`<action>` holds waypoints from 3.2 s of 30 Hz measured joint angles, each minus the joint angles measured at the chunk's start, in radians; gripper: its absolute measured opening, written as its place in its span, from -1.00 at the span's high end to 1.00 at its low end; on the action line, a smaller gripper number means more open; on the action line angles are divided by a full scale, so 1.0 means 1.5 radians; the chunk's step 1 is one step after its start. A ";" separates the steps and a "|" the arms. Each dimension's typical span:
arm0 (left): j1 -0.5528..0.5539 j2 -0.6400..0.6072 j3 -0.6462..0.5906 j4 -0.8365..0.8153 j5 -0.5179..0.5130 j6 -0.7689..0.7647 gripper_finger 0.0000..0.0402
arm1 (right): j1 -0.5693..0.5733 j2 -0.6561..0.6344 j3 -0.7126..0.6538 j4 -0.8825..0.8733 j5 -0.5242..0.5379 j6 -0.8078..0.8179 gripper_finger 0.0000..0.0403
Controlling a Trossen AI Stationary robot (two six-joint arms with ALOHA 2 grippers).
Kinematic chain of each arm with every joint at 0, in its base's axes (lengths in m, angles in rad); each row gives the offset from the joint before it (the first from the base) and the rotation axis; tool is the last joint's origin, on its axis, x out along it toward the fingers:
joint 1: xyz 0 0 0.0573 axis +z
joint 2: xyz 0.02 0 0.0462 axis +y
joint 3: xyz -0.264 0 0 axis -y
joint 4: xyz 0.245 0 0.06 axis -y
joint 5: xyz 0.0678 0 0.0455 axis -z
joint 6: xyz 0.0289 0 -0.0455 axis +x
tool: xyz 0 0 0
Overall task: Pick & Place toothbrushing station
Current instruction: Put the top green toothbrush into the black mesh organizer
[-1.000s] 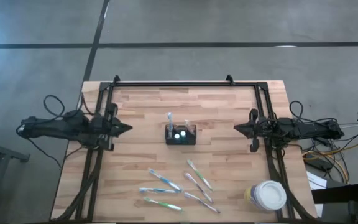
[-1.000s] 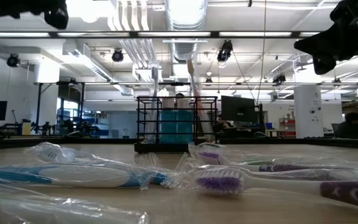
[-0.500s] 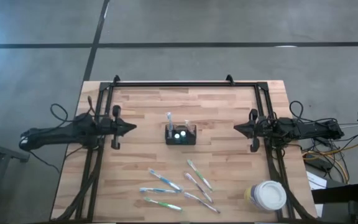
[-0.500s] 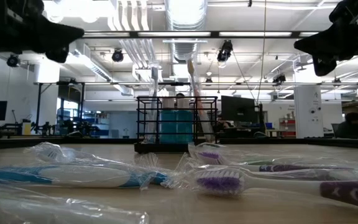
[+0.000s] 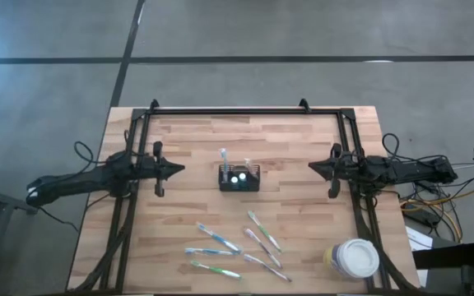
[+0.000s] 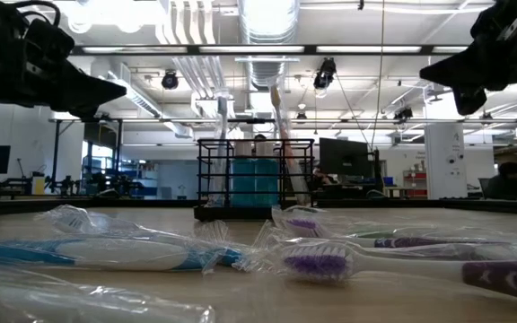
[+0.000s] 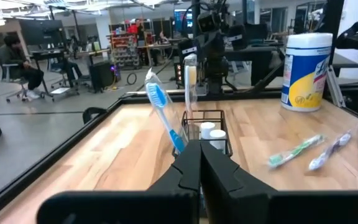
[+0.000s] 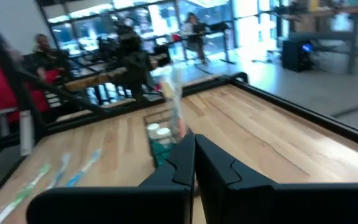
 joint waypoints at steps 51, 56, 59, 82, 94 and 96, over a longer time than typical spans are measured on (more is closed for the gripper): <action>-0.001 -0.003 0.045 -0.070 0.014 -0.021 0.96 | 0.066 1.245 0.886 -0.522 -0.263 0.301 -0.22; 0.000 -0.003 0.045 -0.070 0.013 -0.024 0.96 | 0.070 1.267 0.886 -0.488 -0.264 0.305 -0.22; 0.000 -0.003 0.045 -0.070 0.013 -0.031 0.96 | 0.070 1.275 0.885 -0.488 -0.273 0.311 -0.22; -0.001 -0.003 0.045 -0.070 0.013 -0.040 0.96 | 0.066 1.271 0.793 -0.371 -0.288 0.308 -0.21; -0.001 -0.003 0.045 -0.070 0.012 -0.043 0.96 | 0.066 1.273 0.791 -0.438 -0.210 0.238 -0.09; -0.001 -0.003 0.045 -0.070 0.012 -0.043 0.96 | 0.066 1.273 0.790 -0.446 -0.203 0.210 -0.09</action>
